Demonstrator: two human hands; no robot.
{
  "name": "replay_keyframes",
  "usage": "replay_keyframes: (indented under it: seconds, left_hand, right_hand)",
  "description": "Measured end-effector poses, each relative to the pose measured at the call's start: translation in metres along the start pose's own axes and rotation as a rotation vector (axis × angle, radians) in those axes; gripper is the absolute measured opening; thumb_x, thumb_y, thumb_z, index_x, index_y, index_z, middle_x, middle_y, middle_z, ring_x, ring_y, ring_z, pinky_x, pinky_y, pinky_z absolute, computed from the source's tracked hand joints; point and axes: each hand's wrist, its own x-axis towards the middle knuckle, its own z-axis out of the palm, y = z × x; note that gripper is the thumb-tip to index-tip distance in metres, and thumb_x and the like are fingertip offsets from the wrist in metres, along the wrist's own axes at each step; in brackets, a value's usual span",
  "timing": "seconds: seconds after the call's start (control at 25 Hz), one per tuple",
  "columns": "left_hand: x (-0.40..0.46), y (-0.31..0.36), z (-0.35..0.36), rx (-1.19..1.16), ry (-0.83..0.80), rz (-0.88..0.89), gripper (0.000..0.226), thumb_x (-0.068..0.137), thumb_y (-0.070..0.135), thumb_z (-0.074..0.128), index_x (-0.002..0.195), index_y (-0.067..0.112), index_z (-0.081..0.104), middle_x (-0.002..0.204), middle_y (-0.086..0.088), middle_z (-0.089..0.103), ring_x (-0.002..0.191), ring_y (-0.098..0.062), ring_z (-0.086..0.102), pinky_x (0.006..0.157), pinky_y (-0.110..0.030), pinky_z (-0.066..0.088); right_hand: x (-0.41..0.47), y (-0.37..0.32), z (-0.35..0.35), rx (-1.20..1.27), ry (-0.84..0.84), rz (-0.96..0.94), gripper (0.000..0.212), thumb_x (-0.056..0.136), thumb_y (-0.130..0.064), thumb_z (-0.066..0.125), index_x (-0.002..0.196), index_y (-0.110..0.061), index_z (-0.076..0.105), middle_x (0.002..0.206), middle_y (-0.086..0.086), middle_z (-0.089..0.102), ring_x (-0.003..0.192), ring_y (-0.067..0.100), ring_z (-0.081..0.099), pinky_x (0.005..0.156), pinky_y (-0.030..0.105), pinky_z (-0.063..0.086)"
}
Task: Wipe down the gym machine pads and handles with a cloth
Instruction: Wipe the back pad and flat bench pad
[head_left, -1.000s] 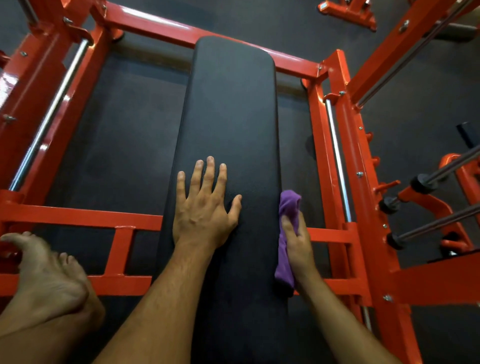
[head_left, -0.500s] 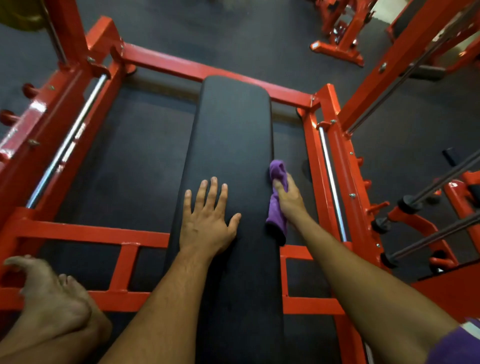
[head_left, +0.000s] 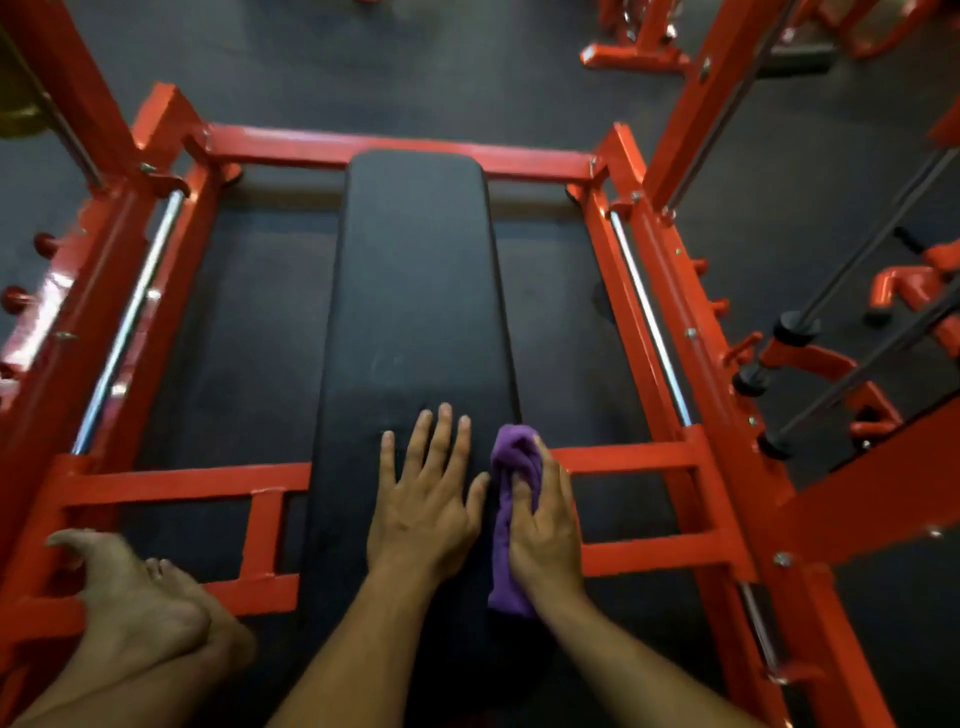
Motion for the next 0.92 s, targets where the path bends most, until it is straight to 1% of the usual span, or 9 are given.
replay_keyframes:
  seconds: [0.08, 0.24, 0.4, 0.52, 0.64, 0.72, 0.8, 0.88, 0.92]
  left_hand:
    - [0.000, 0.003, -0.005, -0.003, -0.039, -0.012, 0.072, 0.101, 0.055, 0.018, 0.164, 0.022, 0.012, 0.173, -0.002, 0.002, 0.160, -0.020, -0.001, 0.127, -0.057, 0.002]
    - [-0.001, 0.002, -0.008, -0.032, -0.068, 0.006, 0.073, 0.102, 0.055, 0.019, 0.165, 0.021, 0.010, 0.173, -0.005, 0.000, 0.160, -0.021, -0.005, 0.127, -0.057, -0.002]
    - [0.001, -0.003, -0.013, -0.018, -0.210, 0.058, 0.076, 0.098, 0.061, 0.002, 0.161, 0.024, -0.016, 0.169, -0.002, -0.026, 0.155, -0.018, -0.028, 0.123, -0.053, -0.019]
    - [-0.017, -0.029, -0.030, -0.064, -0.269, 0.111, 0.087, 0.087, 0.068, -0.006, 0.163, 0.027, -0.013, 0.169, 0.002, -0.027, 0.152, -0.012, -0.030, 0.123, -0.044, -0.023]
    - [-0.047, -0.042, -0.039, -0.001, -0.348, 0.076, 0.084, 0.092, 0.072, 0.000, 0.163, 0.028, -0.014, 0.168, 0.004, -0.028, 0.154, -0.013, -0.028, 0.125, -0.047, -0.019]
    - [-0.053, -0.035, -0.041, -0.028, -0.416, 0.009, 0.081, 0.101, 0.070, 0.015, 0.162, 0.027, -0.017, 0.166, 0.003, -0.032, 0.153, -0.016, -0.030, 0.124, -0.052, -0.017]
    - [-0.049, -0.027, -0.040, -0.047, -0.405, -0.017, 0.083, 0.102, 0.070, 0.018, 0.162, 0.027, -0.019, 0.165, 0.003, -0.036, 0.151, -0.017, -0.033, 0.123, -0.054, -0.019]
    - [-0.048, -0.025, -0.038, -0.045, -0.378, -0.019, 0.083, 0.101, 0.072, 0.017, 0.161, 0.028, -0.021, 0.164, 0.004, -0.036, 0.151, -0.017, -0.035, 0.122, -0.054, -0.021]
    - [-0.050, -0.026, -0.035, -0.042, -0.363, -0.022, 0.083, 0.100, 0.072, 0.017, 0.161, 0.029, -0.021, 0.165, 0.004, -0.036, 0.151, -0.017, -0.034, 0.122, -0.053, -0.021]
  right_hand:
    - [0.006, -0.004, 0.000, -0.045, 0.030, -0.008, 0.055, 0.101, -0.048, 0.038, 0.150, -0.024, 0.044, 0.151, -0.007, 0.046, 0.138, 0.008, 0.044, 0.115, 0.026, 0.035]
    - [0.005, -0.008, 0.002, -0.079, 0.055, -0.063, 0.052, 0.101, -0.040, 0.039, 0.150, -0.024, 0.044, 0.150, -0.005, 0.046, 0.135, 0.015, 0.049, 0.110, 0.029, 0.040]
    - [0.010, -0.003, -0.004, -0.035, 0.017, -0.042, 0.048, 0.101, -0.027, 0.050, 0.148, -0.023, 0.047, 0.145, -0.001, 0.051, 0.130, 0.009, 0.050, 0.106, 0.014, 0.036]
    - [0.010, 0.003, -0.007, 0.024, -0.033, -0.115, 0.049, 0.097, -0.023, 0.053, 0.146, -0.022, 0.051, 0.142, 0.001, 0.055, 0.131, 0.012, 0.052, 0.110, 0.019, 0.037]
    - [0.019, -0.006, -0.018, 0.034, -0.115, -0.076, 0.049, 0.100, -0.016, 0.057, 0.143, -0.035, 0.047, 0.140, -0.005, 0.053, 0.130, 0.016, 0.053, 0.102, 0.005, 0.034]
    - [0.003, -0.014, -0.026, 0.020, -0.156, -0.048, 0.049, 0.102, -0.019, 0.057, 0.142, -0.043, 0.042, 0.139, -0.009, 0.051, 0.129, 0.012, 0.052, 0.099, 0.002, 0.032]
    - [-0.035, -0.002, -0.038, 0.077, -0.182, 0.042, 0.045, 0.104, -0.026, 0.055, 0.140, -0.046, 0.038, 0.140, -0.007, 0.052, 0.130, 0.012, 0.051, 0.102, 0.008, 0.034]
    - [-0.088, 0.012, -0.047, 0.135, -0.181, 0.246, 0.047, 0.103, -0.046, 0.048, 0.146, -0.041, 0.032, 0.150, 0.000, 0.047, 0.139, 0.019, 0.044, 0.107, 0.018, 0.030]
    - [-0.110, 0.016, -0.048, 0.181, -0.150, 0.357, 0.064, 0.098, -0.063, 0.045, 0.152, -0.034, 0.029, 0.154, 0.001, 0.042, 0.143, 0.020, 0.040, 0.108, 0.019, 0.026]
